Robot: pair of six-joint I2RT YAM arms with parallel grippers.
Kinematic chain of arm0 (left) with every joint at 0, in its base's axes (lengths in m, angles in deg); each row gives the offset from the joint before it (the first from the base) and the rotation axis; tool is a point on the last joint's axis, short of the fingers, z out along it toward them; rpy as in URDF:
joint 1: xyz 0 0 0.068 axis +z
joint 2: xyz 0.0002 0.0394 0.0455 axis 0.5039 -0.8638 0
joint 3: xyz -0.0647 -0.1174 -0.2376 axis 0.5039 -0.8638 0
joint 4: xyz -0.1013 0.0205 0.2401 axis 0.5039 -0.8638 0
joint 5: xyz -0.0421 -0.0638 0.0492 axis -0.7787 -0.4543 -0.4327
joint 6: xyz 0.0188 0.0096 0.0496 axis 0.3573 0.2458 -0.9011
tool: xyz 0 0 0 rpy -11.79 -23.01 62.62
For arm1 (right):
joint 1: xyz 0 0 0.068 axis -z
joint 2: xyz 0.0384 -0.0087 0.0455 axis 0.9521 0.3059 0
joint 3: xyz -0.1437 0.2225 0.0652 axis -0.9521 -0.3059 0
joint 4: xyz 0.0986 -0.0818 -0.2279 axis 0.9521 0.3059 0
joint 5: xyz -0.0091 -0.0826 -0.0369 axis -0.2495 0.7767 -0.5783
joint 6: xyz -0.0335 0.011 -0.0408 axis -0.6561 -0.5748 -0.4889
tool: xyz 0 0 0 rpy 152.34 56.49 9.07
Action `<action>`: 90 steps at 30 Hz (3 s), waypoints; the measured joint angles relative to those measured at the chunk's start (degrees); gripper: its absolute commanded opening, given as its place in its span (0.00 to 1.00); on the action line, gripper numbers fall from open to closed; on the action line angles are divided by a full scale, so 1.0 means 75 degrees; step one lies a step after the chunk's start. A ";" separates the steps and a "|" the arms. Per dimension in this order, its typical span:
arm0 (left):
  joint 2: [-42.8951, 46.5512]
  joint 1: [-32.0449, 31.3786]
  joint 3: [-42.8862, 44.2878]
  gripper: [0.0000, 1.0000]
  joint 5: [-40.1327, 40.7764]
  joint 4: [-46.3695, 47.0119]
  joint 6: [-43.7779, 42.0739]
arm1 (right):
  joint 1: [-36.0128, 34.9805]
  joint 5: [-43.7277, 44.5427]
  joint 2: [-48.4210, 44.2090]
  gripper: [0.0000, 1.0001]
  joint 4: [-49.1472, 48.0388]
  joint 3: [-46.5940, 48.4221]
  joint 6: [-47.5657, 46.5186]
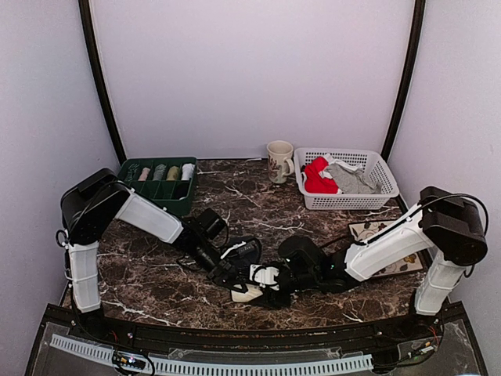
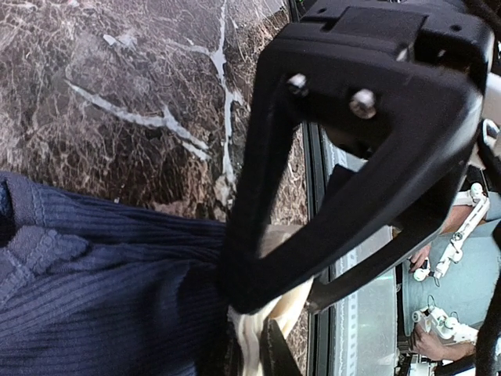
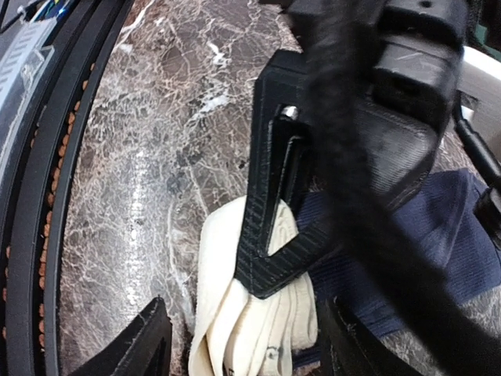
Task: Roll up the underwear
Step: Roll the underwear at the center of the board.
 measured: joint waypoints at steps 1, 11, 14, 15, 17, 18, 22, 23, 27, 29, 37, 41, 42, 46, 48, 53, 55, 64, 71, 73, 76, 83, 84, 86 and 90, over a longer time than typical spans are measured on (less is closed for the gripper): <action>-0.0006 0.0003 0.0006 0.00 -0.0009 -0.0003 0.0000 | 0.0000 0.0003 0.0055 0.49 -0.0003 0.0020 -0.0041; -0.0023 0.0070 0.0012 0.31 -0.0038 -0.0152 -0.0064 | 0.0017 -0.0055 0.0254 0.00 0.0210 0.0239 0.0012; 0.0134 0.0166 -0.0114 0.44 0.0093 -0.0102 0.0012 | 0.0058 -0.0213 0.0254 0.00 0.0361 0.0341 0.0195; 0.0280 0.0219 -0.0216 0.47 0.0166 -0.0058 0.0055 | 0.0073 -0.0303 0.0254 0.00 0.0420 0.0382 0.0286; 0.0836 0.0417 -0.0562 0.49 0.0493 0.0099 0.0192 | 0.0105 -0.0667 0.0268 0.00 0.0697 0.0551 0.0609; 0.1204 0.0542 -0.0769 0.50 0.0685 0.0204 0.0259 | 0.0117 -0.0720 0.0274 0.00 0.0729 0.0568 0.0650; 0.2850 0.0819 -0.1638 0.50 0.1585 0.0734 0.0455 | 0.0332 -0.1387 0.0428 0.00 0.1276 0.0956 0.1361; 0.3314 0.0822 -0.1868 0.50 0.1874 0.0883 0.0484 | 0.0425 -0.1606 0.0498 0.00 0.1428 0.1099 0.1588; 0.4817 0.0772 -0.2637 0.50 0.2967 0.1300 0.0495 | 0.0793 -0.2532 0.0769 0.00 0.1853 0.1539 0.2474; 0.5461 0.0702 -0.2967 0.50 0.3520 0.1367 0.0425 | 0.0941 -0.2952 0.0965 0.00 0.2025 0.1728 0.2827; 0.6988 -0.0664 -0.3797 0.50 0.5365 0.1402 -0.0294 | 0.1434 -0.4567 0.1985 0.00 0.2235 0.2294 0.3975; 0.6857 -0.1585 -0.3908 0.49 0.6076 0.1413 -0.0685 | 0.1626 -0.5187 0.2366 0.00 0.2235 0.2495 0.4296; 0.6779 -0.1711 -0.3908 0.49 0.6213 0.1437 -0.0772 | 0.1655 -0.5289 0.2433 0.00 0.2238 0.2532 0.4325; 0.6155 -0.2334 -0.3891 0.48 0.6857 0.1647 -0.1221 | 0.1746 -0.5622 0.2643 0.00 0.2439 0.2742 0.4398; 0.5677 -0.2678 -0.3844 0.48 0.7184 0.1769 -0.1434 | 0.1778 -0.5747 0.2742 0.00 0.2585 0.2856 0.4403; 0.4546 -0.3281 -0.3515 0.48 0.7860 0.2069 -0.1888 | 0.1845 -0.6003 0.2926 0.00 0.2865 0.3072 0.4389; 0.4232 -0.3407 -0.3354 0.48 0.8105 0.2183 -0.2078 | 0.1859 -0.6050 0.2967 0.00 0.2952 0.3121 0.4383; 0.3252 -0.3541 -0.2914 0.47 0.8655 0.2532 -0.2707 | 0.1897 -0.6213 0.3089 0.00 0.3232 0.3302 0.4287; 0.2996 -0.3608 -0.2678 0.31 0.9060 0.2328 -0.2841 | 0.1926 -0.6234 0.3098 0.00 0.3407 0.3343 0.4217; 0.2973 -0.3608 -0.2600 0.22 0.9087 0.2212 -0.2771 | 0.1932 -0.6237 0.3095 0.11 0.3442 0.3346 0.4153; 0.2975 -0.3608 -0.2495 0.12 0.9034 0.1999 -0.2655 | 0.1961 -0.6231 0.3063 0.26 0.3515 0.3343 0.4045; 0.2943 -0.3363 -0.2221 0.03 0.8291 0.1582 -0.2247 | 0.1982 -0.5525 0.2221 0.49 0.3357 0.2742 0.3891; 0.2923 -0.3270 -0.2162 0.02 0.8105 0.1510 -0.2183 | 0.1990 -0.5356 0.2020 0.51 0.3302 0.2576 0.3876; 0.2873 -0.2973 -0.2002 0.02 0.7533 0.1297 -0.2020 | 0.2011 -0.4948 0.1635 0.59 0.3188 0.2244 0.3853; 0.2760 -0.2398 -0.1737 0.02 0.6158 0.0863 -0.1754 | 0.2104 -0.4062 0.0822 0.60 0.2876 0.1364 0.3724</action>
